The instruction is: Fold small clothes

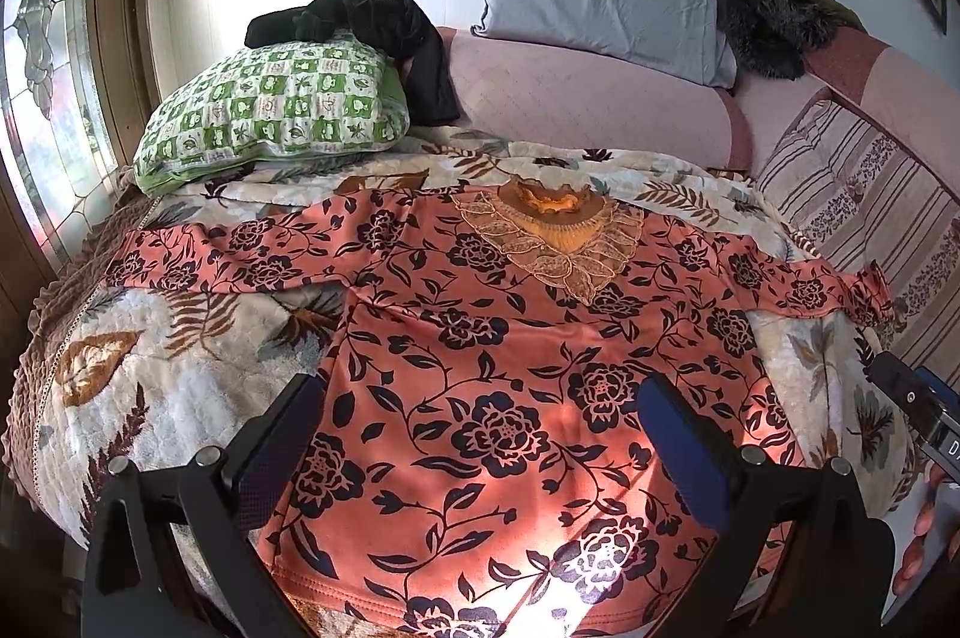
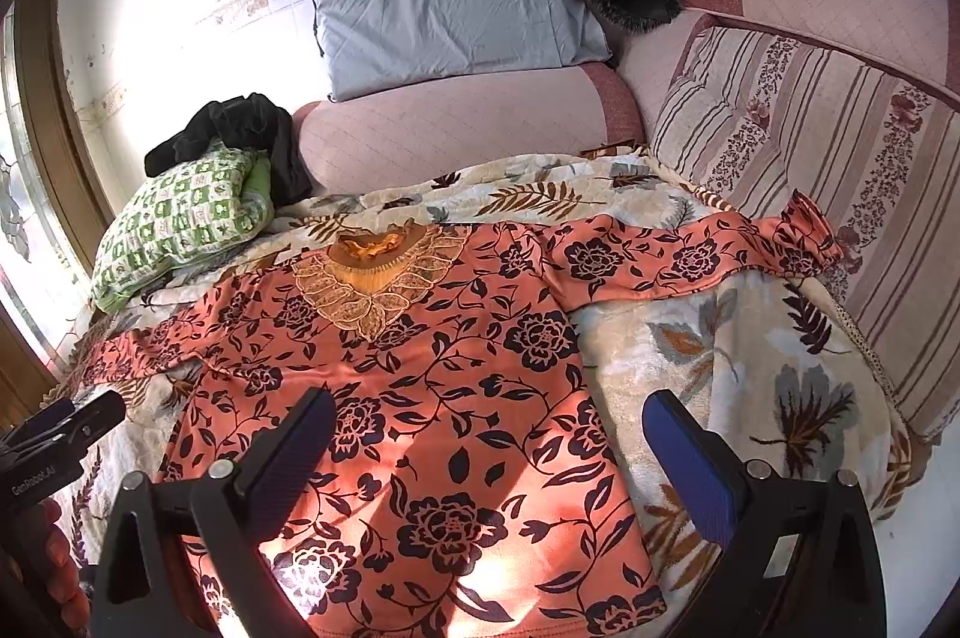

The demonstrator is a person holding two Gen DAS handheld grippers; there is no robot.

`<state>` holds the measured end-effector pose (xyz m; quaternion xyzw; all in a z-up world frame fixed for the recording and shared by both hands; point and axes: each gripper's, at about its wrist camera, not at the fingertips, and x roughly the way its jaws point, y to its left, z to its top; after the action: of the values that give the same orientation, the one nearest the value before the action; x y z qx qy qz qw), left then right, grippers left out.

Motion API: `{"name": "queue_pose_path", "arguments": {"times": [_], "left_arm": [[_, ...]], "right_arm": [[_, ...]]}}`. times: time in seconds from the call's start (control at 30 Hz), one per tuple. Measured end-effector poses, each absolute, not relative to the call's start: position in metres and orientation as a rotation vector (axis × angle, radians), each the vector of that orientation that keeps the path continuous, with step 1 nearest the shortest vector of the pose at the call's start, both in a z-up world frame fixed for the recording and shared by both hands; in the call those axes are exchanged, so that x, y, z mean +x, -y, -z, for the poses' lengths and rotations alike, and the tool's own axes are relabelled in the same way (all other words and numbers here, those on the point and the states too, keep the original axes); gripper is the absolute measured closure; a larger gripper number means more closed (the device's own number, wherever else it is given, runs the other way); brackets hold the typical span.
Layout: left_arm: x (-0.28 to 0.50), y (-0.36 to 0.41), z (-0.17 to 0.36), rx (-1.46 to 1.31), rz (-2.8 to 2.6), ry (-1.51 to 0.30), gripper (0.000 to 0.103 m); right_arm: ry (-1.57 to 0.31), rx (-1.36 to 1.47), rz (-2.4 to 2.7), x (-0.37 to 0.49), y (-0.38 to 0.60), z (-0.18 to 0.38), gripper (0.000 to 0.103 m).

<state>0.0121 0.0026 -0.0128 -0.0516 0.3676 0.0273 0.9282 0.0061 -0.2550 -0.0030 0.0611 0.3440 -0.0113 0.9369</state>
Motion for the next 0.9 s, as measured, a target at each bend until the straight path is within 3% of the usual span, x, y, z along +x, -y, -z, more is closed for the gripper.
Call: {"name": "queue_pose_path", "arguments": {"times": [0.9], "left_arm": [[0.026, -0.003, 0.019, -0.106, -0.062, -0.780, 0.000]], "right_arm": [[-0.715, 0.113, 0.002, 0.020, 0.247, 0.010, 0.000]]}}
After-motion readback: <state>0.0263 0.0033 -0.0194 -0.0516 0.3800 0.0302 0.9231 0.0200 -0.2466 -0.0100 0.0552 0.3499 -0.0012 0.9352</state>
